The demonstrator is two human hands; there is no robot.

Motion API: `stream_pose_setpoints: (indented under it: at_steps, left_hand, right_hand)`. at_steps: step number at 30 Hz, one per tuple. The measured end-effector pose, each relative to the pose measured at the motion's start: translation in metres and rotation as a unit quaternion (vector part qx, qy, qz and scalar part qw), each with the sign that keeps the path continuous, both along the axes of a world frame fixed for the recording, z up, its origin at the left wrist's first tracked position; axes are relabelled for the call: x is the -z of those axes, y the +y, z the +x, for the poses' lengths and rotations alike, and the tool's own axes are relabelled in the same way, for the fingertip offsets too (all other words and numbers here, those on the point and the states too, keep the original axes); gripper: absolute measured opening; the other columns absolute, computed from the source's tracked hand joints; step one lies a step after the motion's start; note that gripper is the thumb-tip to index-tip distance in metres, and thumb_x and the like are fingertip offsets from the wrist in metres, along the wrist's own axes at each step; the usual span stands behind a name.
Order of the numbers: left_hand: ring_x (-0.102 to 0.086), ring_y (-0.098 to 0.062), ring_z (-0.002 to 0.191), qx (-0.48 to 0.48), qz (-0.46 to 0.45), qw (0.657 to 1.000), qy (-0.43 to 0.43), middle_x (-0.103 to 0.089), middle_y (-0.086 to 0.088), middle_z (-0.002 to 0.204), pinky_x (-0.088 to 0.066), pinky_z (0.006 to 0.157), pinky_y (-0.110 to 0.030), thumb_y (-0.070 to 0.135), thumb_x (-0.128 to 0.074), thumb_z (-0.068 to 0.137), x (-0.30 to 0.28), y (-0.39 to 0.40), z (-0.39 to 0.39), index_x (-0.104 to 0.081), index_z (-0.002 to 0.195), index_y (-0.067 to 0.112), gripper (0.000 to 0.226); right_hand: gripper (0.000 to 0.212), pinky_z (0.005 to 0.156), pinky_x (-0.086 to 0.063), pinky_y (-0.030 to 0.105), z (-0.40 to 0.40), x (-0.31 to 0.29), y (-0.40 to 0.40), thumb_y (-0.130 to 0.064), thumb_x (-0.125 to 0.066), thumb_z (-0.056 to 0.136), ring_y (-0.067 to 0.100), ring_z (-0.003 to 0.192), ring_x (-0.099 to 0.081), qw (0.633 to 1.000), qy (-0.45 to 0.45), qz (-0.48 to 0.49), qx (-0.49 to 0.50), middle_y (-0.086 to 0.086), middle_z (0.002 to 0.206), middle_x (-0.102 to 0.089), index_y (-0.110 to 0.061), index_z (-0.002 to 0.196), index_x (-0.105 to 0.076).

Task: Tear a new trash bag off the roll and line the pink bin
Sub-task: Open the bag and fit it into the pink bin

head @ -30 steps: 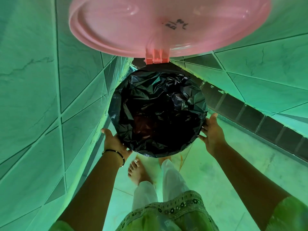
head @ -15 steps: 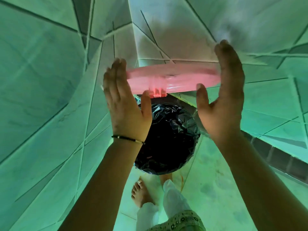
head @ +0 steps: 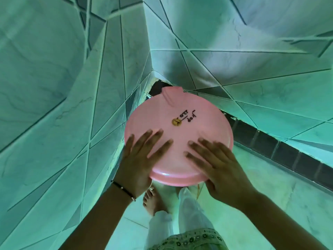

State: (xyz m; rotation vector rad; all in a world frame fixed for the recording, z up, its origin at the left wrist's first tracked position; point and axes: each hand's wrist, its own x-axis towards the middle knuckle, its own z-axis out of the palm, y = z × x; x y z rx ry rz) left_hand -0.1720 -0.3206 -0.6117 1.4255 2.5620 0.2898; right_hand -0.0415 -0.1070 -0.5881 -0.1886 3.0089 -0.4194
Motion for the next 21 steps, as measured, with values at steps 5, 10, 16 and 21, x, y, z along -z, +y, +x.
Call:
stream_pose_setpoints:
  at_steps: [5,10,16,21]
  left_hand:
    - [-0.03,-0.033,0.136,-0.024,-0.091,0.995,0.041,-0.032,-0.007,0.148,-0.024,0.108,-0.064,0.002,-0.057,0.064,0.04,-0.006,0.033,-0.018,0.147,0.027,0.095]
    - [-0.043,-0.036,0.131,-0.061,-0.152,0.986,0.01,-0.054,-0.011,0.138,-0.026,0.098,-0.065,0.002,-0.056,0.063,0.052,-0.005,0.043,-0.04,0.136,0.019,0.076]
    - [-0.053,-0.035,0.124,-0.082,-0.186,0.975,-0.089,-0.054,-0.011,0.138,-0.042,0.092,-0.062,-0.001,-0.056,0.057,0.045,0.001,0.045,-0.047,0.133,0.017,0.079]
    - [-0.02,-0.021,0.145,-0.162,-0.158,0.949,-0.22,-0.019,-0.005,0.158,-0.02,0.118,-0.034,0.019,-0.051,0.092,-0.011,0.013,0.034,-0.012,0.148,0.012,0.069]
  right_hand:
    - [0.085,0.109,-0.019,0.057,0.022,0.05,-0.02,-0.013,-0.07,0.065,0.032,0.137,-0.032,0.997,-0.038,0.06,-0.04,0.007,0.147,-0.041,-0.031,0.141,-0.036]
    - [0.071,0.109,-0.019,0.056,0.027,0.081,-0.027,-0.015,-0.051,0.073,0.036,0.135,-0.034,0.991,-0.079,0.089,-0.057,0.009,0.148,-0.04,-0.028,0.142,-0.037]
    - [0.057,0.098,-0.046,0.054,0.02,0.069,-0.027,-0.009,-0.056,0.071,0.033,0.12,-0.055,0.992,-0.117,0.048,-0.023,0.005,0.131,-0.059,-0.02,0.127,-0.057]
    - [0.045,0.088,-0.053,0.053,0.006,0.004,-0.034,0.005,-0.071,0.071,0.03,0.1,-0.068,0.971,-0.127,-0.086,0.185,0.007,0.111,-0.071,-0.013,0.112,-0.068]
